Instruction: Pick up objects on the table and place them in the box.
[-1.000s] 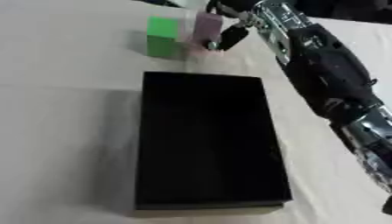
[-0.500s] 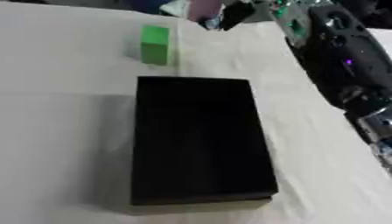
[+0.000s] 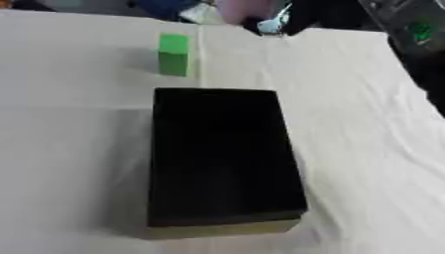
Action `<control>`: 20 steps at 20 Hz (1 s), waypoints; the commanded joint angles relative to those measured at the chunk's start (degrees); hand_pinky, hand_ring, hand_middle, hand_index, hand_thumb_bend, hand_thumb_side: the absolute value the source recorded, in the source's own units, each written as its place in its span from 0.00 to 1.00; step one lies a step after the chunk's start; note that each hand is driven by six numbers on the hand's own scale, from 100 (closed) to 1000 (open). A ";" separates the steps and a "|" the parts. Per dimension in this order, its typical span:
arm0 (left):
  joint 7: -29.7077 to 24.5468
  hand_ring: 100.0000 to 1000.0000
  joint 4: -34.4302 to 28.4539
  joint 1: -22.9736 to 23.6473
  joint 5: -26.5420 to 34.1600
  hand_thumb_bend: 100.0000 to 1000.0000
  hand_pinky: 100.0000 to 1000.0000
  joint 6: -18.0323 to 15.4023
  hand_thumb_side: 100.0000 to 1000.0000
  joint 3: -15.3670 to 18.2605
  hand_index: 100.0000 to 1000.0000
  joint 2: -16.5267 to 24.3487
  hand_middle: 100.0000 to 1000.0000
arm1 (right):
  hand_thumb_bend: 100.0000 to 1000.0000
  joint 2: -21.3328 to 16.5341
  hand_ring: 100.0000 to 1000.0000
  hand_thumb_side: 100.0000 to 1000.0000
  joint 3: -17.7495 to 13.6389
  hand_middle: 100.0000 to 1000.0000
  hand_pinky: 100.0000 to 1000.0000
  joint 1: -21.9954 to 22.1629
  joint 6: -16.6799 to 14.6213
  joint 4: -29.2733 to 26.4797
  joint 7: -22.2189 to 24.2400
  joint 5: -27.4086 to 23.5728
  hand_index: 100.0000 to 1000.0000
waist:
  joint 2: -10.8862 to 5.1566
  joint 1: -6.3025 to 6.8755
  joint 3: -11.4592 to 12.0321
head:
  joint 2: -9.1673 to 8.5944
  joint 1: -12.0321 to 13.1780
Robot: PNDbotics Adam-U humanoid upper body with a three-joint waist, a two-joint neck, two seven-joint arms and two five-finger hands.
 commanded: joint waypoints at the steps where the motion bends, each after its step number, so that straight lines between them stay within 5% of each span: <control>1: -0.28 0.76 -0.97 -0.93 0.31 0.08 0.75 -0.15 1.00 0.34 0.80 1.58 0.79 | 0.00 -3.32 0.61 0.57 0.18 0.38 0.66 1.23 3.21 -9.55 1.75 -1.69 0.62 | -1.36 0.58 -0.33 | 0.59 0.46; 12: -0.70 0.76 -0.97 -0.92 0.37 0.08 0.75 -0.22 1.00 0.11 0.80 1.21 0.79 | 0.00 -2.29 0.60 0.62 3.11 0.39 0.66 4.50 4.36 -13.69 4.46 -4.00 0.62 | -1.11 1.23 -0.89 | 1.43 0.44; 20: -1.07 0.76 -0.97 -0.56 0.32 0.08 0.75 -0.14 1.00 0.02 0.79 0.51 0.79 | 0.00 0.66 0.60 0.63 8.01 0.39 0.65 8.61 5.34 -13.68 5.39 0.48 0.62 | -0.81 1.59 -0.53 | 1.60 0.05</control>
